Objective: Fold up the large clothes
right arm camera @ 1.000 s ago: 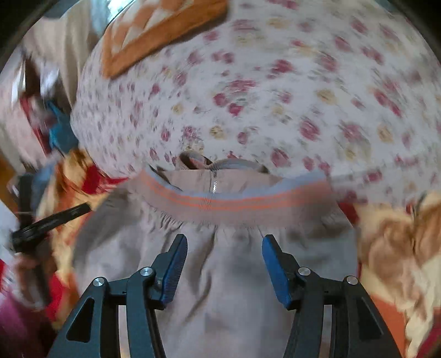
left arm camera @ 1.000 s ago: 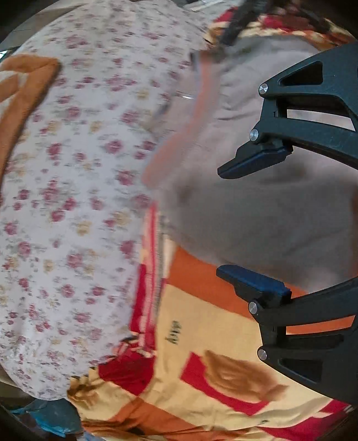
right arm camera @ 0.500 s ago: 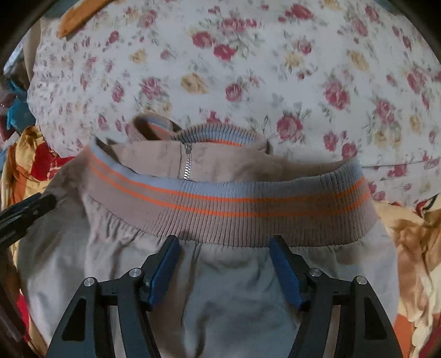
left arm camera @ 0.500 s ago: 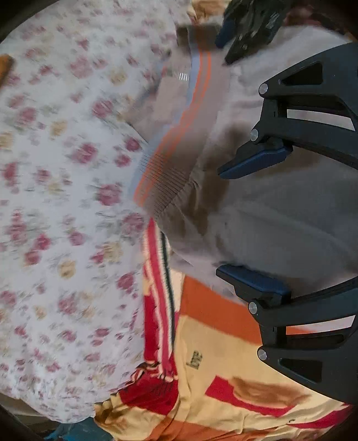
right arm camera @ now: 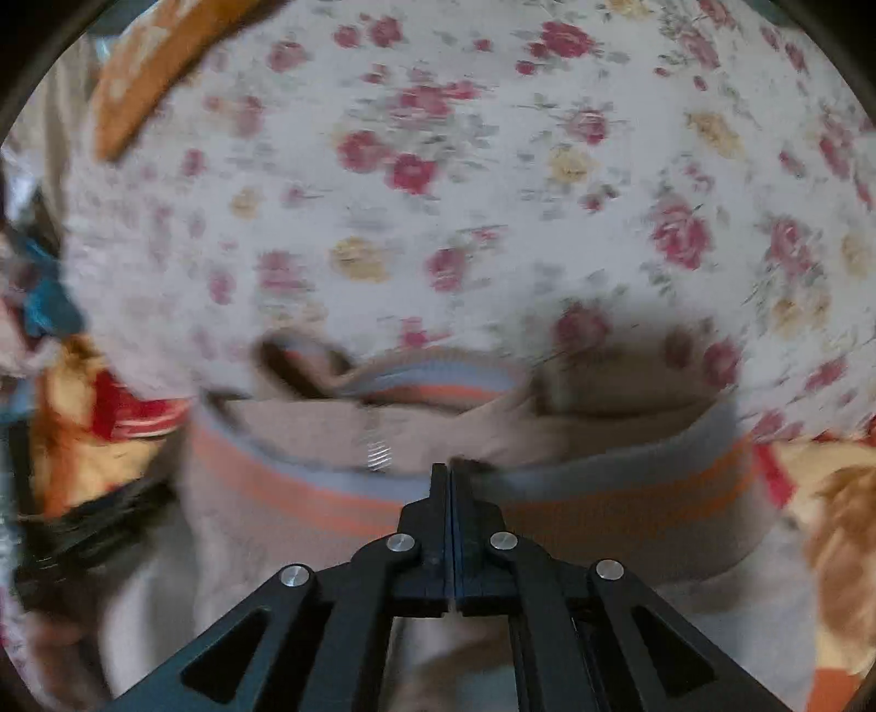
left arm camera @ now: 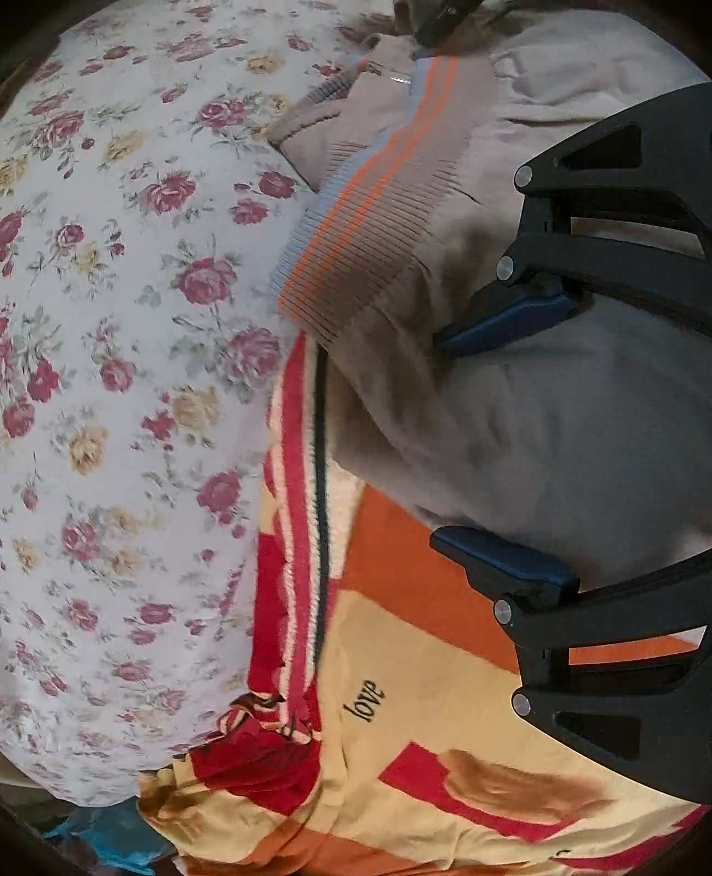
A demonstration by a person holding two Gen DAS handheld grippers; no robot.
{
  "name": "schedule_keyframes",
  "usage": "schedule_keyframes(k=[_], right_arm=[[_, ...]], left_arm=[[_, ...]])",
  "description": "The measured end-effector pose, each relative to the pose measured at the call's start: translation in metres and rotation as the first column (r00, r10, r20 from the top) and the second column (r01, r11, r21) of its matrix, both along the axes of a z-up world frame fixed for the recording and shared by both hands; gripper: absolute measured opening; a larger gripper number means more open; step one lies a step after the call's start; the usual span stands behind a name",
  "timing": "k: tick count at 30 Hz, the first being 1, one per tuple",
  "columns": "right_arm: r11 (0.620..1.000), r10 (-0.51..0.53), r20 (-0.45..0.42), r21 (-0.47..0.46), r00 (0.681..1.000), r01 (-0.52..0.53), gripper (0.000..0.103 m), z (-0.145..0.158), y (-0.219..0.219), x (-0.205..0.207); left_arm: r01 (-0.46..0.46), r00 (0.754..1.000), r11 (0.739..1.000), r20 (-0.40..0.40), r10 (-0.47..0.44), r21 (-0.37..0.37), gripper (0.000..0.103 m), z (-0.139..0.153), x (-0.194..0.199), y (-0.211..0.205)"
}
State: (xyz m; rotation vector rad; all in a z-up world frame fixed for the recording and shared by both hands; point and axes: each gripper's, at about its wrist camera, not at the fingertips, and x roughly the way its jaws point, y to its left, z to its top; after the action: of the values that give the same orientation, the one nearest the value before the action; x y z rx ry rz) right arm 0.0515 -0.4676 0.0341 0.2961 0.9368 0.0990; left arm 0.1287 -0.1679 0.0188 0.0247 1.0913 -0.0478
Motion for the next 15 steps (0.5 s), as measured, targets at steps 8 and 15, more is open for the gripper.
schedule_keyframes(k=[8,15], right_arm=[[0.974,0.128,-0.105,-0.172,0.986,-0.145,0.068,-0.022,0.056,0.007],[0.988,0.043,0.006,-0.148,0.999,-0.042,0.012,-0.010,0.046,0.023]], left_arm=[[-0.004,1.000,1.000,0.009,0.004,0.002,0.065,-0.010,-0.009,0.008],[-0.006,0.999,1.000,0.044,0.005,0.013,0.065,0.007,-0.012,0.004]])
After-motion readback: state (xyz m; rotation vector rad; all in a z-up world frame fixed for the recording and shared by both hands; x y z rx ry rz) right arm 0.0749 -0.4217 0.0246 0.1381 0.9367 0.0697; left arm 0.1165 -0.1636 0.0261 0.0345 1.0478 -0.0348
